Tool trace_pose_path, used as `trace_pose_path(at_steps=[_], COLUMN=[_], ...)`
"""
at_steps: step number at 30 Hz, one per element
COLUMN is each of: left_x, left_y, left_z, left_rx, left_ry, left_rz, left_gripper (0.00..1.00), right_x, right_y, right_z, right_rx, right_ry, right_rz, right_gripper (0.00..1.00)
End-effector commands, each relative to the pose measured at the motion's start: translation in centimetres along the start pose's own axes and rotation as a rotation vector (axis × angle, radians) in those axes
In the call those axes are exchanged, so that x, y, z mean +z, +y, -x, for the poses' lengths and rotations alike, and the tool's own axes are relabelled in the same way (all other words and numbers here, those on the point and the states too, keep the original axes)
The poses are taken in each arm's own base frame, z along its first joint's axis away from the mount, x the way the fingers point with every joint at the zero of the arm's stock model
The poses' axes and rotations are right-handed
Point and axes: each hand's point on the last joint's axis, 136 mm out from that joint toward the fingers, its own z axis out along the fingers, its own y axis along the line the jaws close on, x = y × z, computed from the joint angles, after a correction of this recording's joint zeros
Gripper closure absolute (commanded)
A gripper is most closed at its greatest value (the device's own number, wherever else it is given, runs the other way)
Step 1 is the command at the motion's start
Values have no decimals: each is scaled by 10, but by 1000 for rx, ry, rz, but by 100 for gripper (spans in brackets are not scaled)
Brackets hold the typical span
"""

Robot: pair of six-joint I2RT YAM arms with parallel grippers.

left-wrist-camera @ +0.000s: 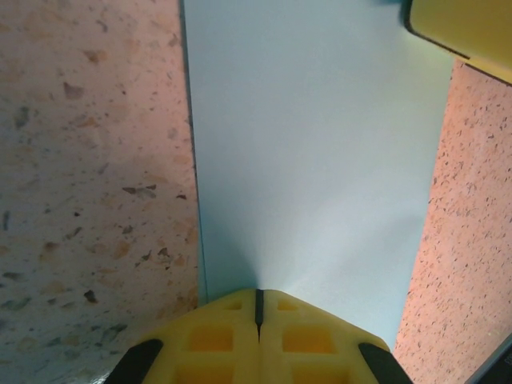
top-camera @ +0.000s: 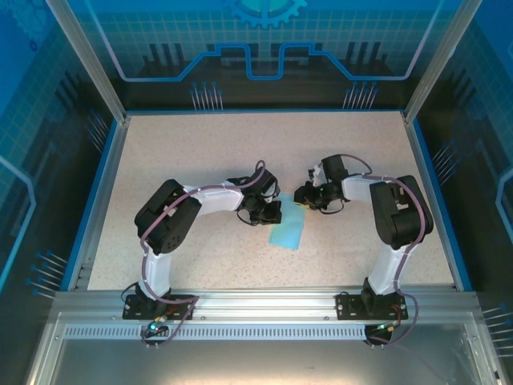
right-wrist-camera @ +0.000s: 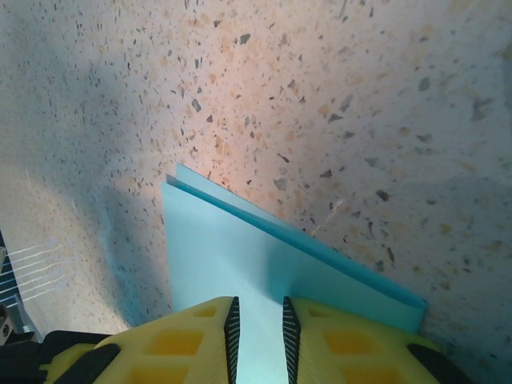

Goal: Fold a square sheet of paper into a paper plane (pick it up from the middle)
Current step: Fold the square sheet of paper in half at the center of the table, then hold the square sheet of paper at the center of the table.

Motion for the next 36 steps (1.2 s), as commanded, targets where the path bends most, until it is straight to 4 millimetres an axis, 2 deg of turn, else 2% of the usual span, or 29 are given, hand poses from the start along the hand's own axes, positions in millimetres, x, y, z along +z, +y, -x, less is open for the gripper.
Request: trace_pose_path(at_steps=[1,3,5,10,12,15,19,21,23,24,25,28,30,33,36], left_x=[5,5,5,4,4,3,-1,-6,-14,-21,-28,-54,-70,-79,-76], left_y=[4,4,4,1,0,-1,-6,-12,-21,-26,-30,-44,-54,-60,-61], left_z=[-10,-10,-10,-8,-8,-8,-6,-4,0,2,5,16,22,28,33], left_rx=[5,5,6,9,10,13,20,29,37,44,48,63,64,60,49], left_ry=[49,48,46,42,43,43,36,25,7,-10,-29,-112,-152,-176,-164], left_rz=[25,25,23,18,14,7,-7,-25,-43,-52,-56,-78,-113,-140,-154], left_gripper=[100,100,100,100,100,100,100,100,100,97,89,76,72,71,73], right_x=[-26,-32,-31,-15,-7,0,3,1,-6,-12,-17,-43,-60,-76,-79], right_y=[19,27,25,7,-7,-24,-34,-24,-6,2,8,29,38,39,30], right_z=[14,18,19,13,10,7,4,3,4,6,7,8,5,-3,-18], right_rx=[-16,-36,-37,2,25,51,59,51,18,0,-17,-89,-122,-134,-101], right_ry=[-56,-64,-63,-28,-22,-16,-11,0,-1,-8,-15,-59,-91,-126,-138], right_rz=[65,80,73,52,16,-29,-63,-19,49,62,67,82,77,50,30], right_gripper=[74,74,74,74,75,75,75,75,74,74,74,71,68,65,66])
